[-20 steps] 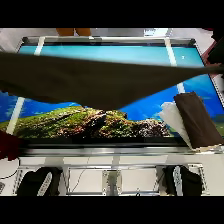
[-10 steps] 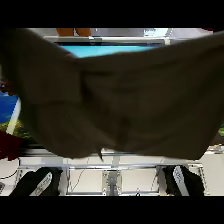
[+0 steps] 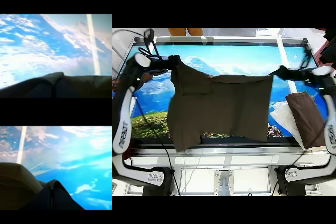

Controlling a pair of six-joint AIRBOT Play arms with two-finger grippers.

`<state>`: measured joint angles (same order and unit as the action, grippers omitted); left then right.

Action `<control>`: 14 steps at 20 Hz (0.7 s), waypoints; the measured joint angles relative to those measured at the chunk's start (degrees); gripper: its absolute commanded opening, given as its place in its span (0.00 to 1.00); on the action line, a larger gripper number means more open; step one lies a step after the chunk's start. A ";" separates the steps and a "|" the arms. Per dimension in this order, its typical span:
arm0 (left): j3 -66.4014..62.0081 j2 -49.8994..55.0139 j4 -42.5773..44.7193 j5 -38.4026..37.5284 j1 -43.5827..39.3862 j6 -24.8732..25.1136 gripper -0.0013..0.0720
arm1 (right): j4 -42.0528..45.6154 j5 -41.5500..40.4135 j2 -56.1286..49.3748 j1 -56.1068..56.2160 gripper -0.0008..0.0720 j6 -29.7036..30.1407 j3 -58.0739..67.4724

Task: Fold the shirts.

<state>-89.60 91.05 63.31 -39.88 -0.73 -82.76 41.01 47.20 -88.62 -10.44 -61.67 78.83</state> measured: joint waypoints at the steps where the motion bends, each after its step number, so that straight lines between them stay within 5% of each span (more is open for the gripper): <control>1: -0.02 1.66 -0.15 2.05 0.00 -1.07 0.80 | -0.15 -4.22 -2.23 1.97 0.37 -0.02 -0.20; 2: -0.11 2.69 -0.33 3.76 0.00 -1.46 0.90 | -0.28 -8.83 -3.98 4.02 0.58 -0.02 -0.28; 7: -3.50 2.32 -0.42 7.96 2.23 -2.78 0.89 | 0.13 -22.97 -5.05 7.96 0.57 0.02 0.09; 14: -1.44 -14.84 15.61 -7.34 14.38 0.72 0.89 | 15.65 -8.39 9.40 -3.80 0.57 -6.12 0.11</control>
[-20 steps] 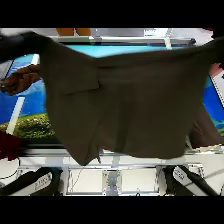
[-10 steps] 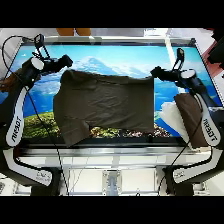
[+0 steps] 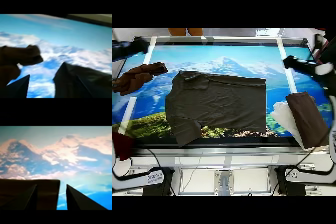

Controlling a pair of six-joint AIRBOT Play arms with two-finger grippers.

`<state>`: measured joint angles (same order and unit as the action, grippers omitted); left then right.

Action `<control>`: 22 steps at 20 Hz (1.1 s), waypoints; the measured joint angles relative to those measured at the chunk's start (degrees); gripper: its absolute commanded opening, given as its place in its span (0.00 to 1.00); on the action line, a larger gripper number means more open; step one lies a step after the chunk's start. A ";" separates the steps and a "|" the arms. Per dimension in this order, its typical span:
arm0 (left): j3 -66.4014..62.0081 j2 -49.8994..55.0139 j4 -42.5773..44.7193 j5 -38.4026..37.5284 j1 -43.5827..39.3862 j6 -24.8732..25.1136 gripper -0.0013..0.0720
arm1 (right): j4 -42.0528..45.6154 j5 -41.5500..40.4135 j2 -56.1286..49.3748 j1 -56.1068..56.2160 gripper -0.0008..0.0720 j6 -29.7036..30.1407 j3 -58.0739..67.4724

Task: Fold the shirts.

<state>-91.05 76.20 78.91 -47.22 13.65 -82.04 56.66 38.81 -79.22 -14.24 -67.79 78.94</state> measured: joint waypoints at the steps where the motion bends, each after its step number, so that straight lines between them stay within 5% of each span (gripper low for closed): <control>1: 3.50 -2.75 1.46 -2.12 2.19 0.00 0.89 | 2.49 3.65 2.38 -2.21 0.57 -1.07 -0.79; 5: 25.38 -11.67 -0.66 -6.93 9.46 0.50 0.89 | 7.39 14.49 12.31 -9.09 0.57 -3.39 -7.82; 9: 43.47 -13.31 -10.47 -3.63 12.37 2.32 0.83 | 6.03 18.47 20.48 -11.23 0.57 -3.87 -14.51; 18: 52.00 -0.37 -34.34 -0.63 13.40 12.48 0.83 | -3.10 21.00 28.55 -11.87 0.57 -2.43 -17.46; 22: 52.37 2.43 -38.45 -0.85 13.16 15.08 0.59 | -4.24 22.53 29.51 -11.87 0.57 -2.32 -17.64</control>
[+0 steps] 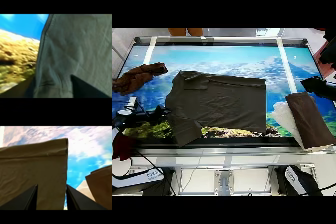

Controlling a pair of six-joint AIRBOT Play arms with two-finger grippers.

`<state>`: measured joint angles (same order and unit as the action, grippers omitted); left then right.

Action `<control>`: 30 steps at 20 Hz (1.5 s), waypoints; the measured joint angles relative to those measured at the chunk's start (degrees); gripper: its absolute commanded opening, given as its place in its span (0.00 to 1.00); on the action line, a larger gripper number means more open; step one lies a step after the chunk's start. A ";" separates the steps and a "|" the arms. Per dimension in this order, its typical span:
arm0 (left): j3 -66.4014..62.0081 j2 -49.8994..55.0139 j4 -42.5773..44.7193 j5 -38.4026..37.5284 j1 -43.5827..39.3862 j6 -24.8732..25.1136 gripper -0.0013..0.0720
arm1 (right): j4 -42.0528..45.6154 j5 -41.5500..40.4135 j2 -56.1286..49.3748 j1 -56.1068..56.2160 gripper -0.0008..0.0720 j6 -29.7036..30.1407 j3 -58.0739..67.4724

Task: Fold the shirts.

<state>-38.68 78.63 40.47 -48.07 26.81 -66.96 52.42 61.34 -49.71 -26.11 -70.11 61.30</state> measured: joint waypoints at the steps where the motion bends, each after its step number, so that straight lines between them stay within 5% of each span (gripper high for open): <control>1: 0.07 0.52 -0.50 -0.15 -0.33 0.52 0.29 | -0.17 0.76 0.15 0.00 0.57 0.02 0.00; 2: 0.15 0.98 -0.50 -0.46 -0.66 1.01 0.07 | -0.35 1.66 0.17 0.00 0.57 0.02 0.00; 3: 0.24 1.31 -0.50 -0.68 -0.90 1.33 0.04 | -0.28 2.43 0.26 0.00 0.57 0.02 -0.07; 8: 0.22 1.79 -1.55 -1.64 -1.36 2.25 0.04 | 2.19 8.85 0.39 0.00 0.57 -4.13 -5.42; 14: 0.22 1.88 -1.73 -2.54 -1.42 2.64 0.04 | -6.19 14.38 0.39 0.52 0.64 -12.22 -31.17; 24: 0.22 1.88 -1.86 -3.80 -1.42 3.74 0.04 | -30.93 -9.88 0.42 0.83 0.62 -16.92 -56.68; 26: 0.22 1.88 -1.97 -3.93 -1.42 3.76 0.04 | -33.83 -13.97 0.46 1.79 0.47 -16.92 -57.46; 30: 0.22 1.90 -2.03 -4.04 -1.42 3.82 0.04 | -38.14 -22.36 0.42 7.43 0.45 -16.96 -58.12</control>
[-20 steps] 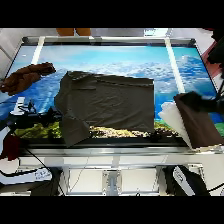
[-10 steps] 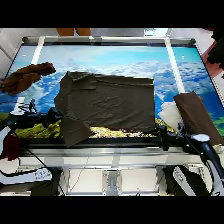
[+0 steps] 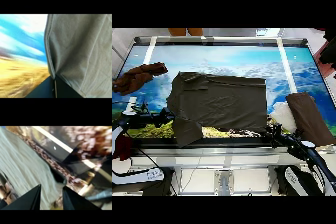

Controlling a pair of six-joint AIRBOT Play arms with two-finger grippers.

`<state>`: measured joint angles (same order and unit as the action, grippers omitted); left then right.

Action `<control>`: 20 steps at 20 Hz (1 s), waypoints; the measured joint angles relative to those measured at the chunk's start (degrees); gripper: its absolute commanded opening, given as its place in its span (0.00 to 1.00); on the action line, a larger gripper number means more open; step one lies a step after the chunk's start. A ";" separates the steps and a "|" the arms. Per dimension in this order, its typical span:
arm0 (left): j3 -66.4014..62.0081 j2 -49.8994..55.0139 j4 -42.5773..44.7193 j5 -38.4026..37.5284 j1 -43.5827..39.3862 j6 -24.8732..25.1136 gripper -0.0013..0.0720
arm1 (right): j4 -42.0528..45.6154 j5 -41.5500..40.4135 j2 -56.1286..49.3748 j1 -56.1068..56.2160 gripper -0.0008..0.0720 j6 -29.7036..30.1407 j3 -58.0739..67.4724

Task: Fold the shirts.

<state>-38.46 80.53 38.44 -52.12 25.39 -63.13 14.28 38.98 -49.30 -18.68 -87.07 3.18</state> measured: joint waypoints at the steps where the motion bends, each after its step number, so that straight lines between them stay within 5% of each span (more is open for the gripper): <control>1: 0.00 0.00 -0.04 -0.02 0.00 0.07 0.04 | -0.90 -1.86 0.00 1.68 0.35 0.02 -0.04; 3: -0.13 0.00 -0.04 -0.07 -0.02 0.17 0.04 | -1.33 -5.29 -0.07 4.20 0.06 0.87 0.09; 8: -5.73 -2.40 -0.96 -1.97 -0.02 2.14 0.04 | -8.98 -6.23 0.44 6.21 0.05 15.37 6.36; 13: -18.86 -16.46 -3.06 -7.61 0.70 5.09 0.04 | -9.29 4.26 6.91 2.21 0.05 29.92 24.87; 17: -27.54 -34.05 -2.89 -8.94 3.65 5.49 0.04 | 0.11 13.62 17.55 -6.40 0.05 26.80 43.63; 20: -33.11 -45.68 -2.54 -2.54 5.11 3.69 0.03 | 12.11 19.02 24.33 -14.25 0.05 21.92 57.66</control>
<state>-71.57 34.85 35.90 -54.65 30.50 -59.44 26.39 58.00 -24.97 -32.93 -65.14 60.84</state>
